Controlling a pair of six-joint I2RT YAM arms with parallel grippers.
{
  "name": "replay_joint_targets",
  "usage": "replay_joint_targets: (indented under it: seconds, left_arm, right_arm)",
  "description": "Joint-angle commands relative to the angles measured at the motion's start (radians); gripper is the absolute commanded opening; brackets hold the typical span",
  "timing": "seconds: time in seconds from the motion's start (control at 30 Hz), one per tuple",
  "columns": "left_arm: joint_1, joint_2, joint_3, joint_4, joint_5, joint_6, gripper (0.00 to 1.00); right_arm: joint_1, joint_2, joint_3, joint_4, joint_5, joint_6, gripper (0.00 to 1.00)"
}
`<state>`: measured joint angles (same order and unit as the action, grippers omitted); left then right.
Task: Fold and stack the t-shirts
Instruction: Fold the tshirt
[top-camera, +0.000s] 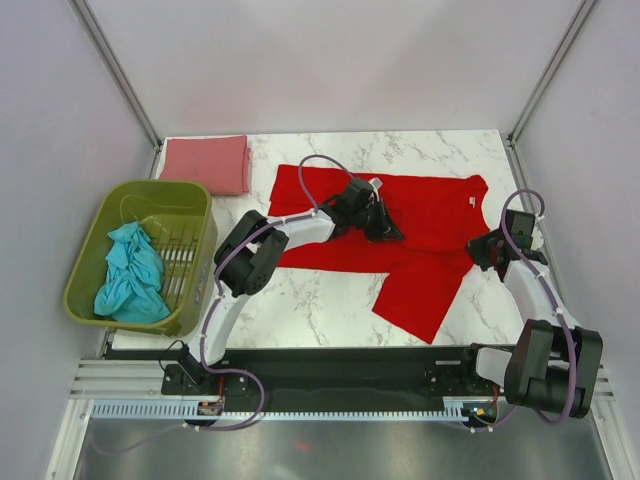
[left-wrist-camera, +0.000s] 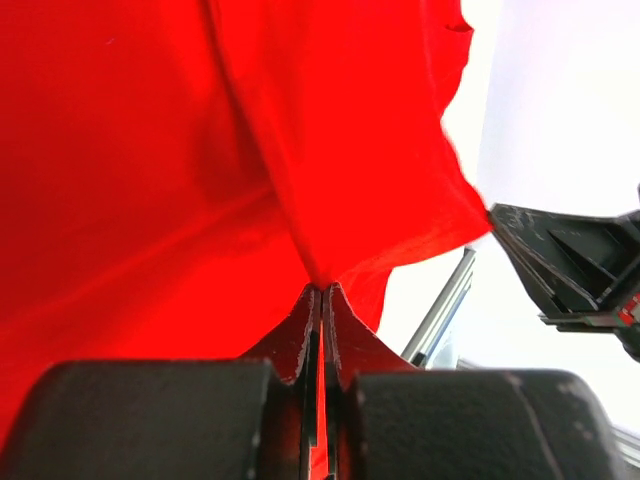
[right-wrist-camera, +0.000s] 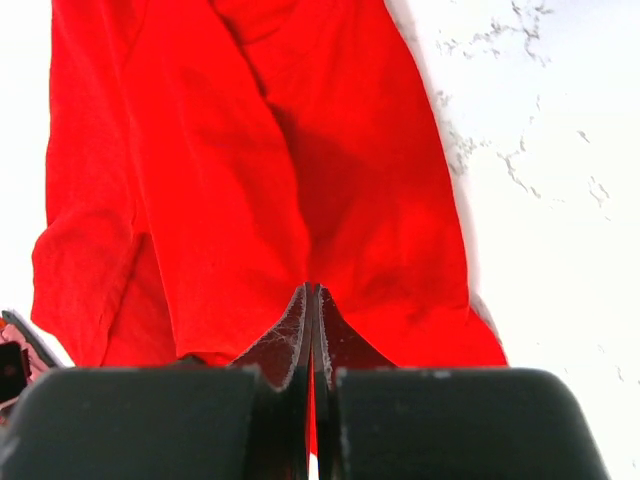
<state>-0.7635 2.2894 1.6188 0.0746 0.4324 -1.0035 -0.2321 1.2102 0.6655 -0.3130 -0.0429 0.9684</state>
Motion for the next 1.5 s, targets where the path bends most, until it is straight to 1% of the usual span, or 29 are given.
replay_joint_targets:
  seconds: [0.0, 0.1, 0.17, 0.23, 0.47, 0.77, 0.9, 0.93, 0.97, 1.03, 1.07, 1.1, 1.13, 1.17, 1.2, 1.23, 1.27, 1.3, 1.37, 1.4, 1.47]
  left_arm:
    - [0.010, -0.061, 0.036, -0.055, 0.048, 0.022, 0.02]
    - [0.013, -0.061, 0.049, -0.096, 0.063, 0.032, 0.02]
    - [0.018, -0.061, 0.044, -0.104, 0.081, 0.037, 0.02]
    - [0.023, -0.064, 0.038, -0.110, 0.089, 0.039, 0.02]
    - [0.024, -0.068, 0.021, -0.128, 0.106, 0.055, 0.02]
    - [0.026, -0.062, 0.023, -0.219, 0.075, 0.108, 0.02]
    - [0.026, -0.045, 0.027, -0.243, 0.080, 0.123, 0.02]
    - [0.024, -0.039, 0.029, -0.248, 0.088, 0.124, 0.03]
    - [0.026, -0.038, 0.027, -0.248, 0.091, 0.128, 0.07]
    - [0.026, -0.039, 0.020, -0.256, 0.101, 0.138, 0.12]
    - [0.029, -0.053, 0.013, -0.257, 0.106, 0.141, 0.19]
    - [0.036, -0.064, 0.006, -0.259, 0.111, 0.144, 0.21]
    - [0.042, -0.076, -0.011, -0.257, 0.120, 0.147, 0.22]
    - [0.047, -0.090, -0.017, -0.259, 0.123, 0.155, 0.24]
    - [0.067, -0.119, -0.022, -0.259, 0.126, 0.170, 0.26]
    - [0.078, -0.133, -0.030, -0.260, 0.126, 0.178, 0.29]
    - [0.093, -0.145, -0.031, -0.262, 0.127, 0.192, 0.31]
    - [0.125, -0.163, -0.028, -0.262, 0.128, 0.198, 0.31]
    - [0.167, -0.168, -0.011, -0.262, 0.128, 0.212, 0.33]
    - [0.214, -0.162, -0.001, -0.263, 0.134, 0.216, 0.33]
    - [0.262, -0.147, 0.039, -0.262, 0.131, 0.227, 0.33]
  right_arm:
    - [0.000, -0.058, 0.016, -0.067, 0.032, -0.002, 0.00]
    - [0.002, -0.110, 0.005, -0.100, 0.037, -0.008, 0.00]
    - [0.010, -0.150, -0.004, -0.126, 0.084, -0.019, 0.00]
    - [0.011, -0.181, -0.017, -0.143, 0.097, -0.026, 0.00]
    - [0.023, -0.224, -0.047, -0.175, 0.118, -0.031, 0.00]
    - [0.053, -0.264, -0.127, -0.150, 0.169, 0.000, 0.00]
    - [0.056, -0.255, -0.162, -0.107, 0.144, -0.002, 0.01]
    - [0.056, -0.248, -0.153, -0.101, 0.137, -0.026, 0.06]
    - [0.054, -0.238, -0.141, -0.094, 0.140, -0.043, 0.17]
    - [0.053, -0.189, -0.068, -0.100, 0.150, -0.118, 0.27]
    - [0.051, -0.166, -0.035, -0.103, 0.150, -0.153, 0.37]
    - [0.040, -0.108, 0.003, -0.103, 0.132, -0.184, 0.39]
    - [0.033, -0.078, 0.081, -0.103, 0.124, -0.212, 0.41]
    - [0.028, -0.046, 0.116, -0.092, 0.114, -0.273, 0.44]
    - [0.013, 0.027, 0.152, -0.072, 0.095, -0.307, 0.48]
    - [0.005, 0.067, 0.227, -0.060, 0.068, -0.339, 0.49]
    - [-0.001, 0.109, 0.265, -0.052, 0.061, -0.377, 0.50]
    - [-0.015, 0.193, 0.337, -0.040, 0.045, -0.398, 0.50]
    - [-0.030, 0.273, 0.403, -0.023, 0.008, -0.419, 0.51]
    - [-0.038, 0.338, 0.454, -0.005, -0.005, -0.427, 0.52]
    - [-0.042, 0.399, 0.499, 0.055, -0.015, -0.428, 0.55]
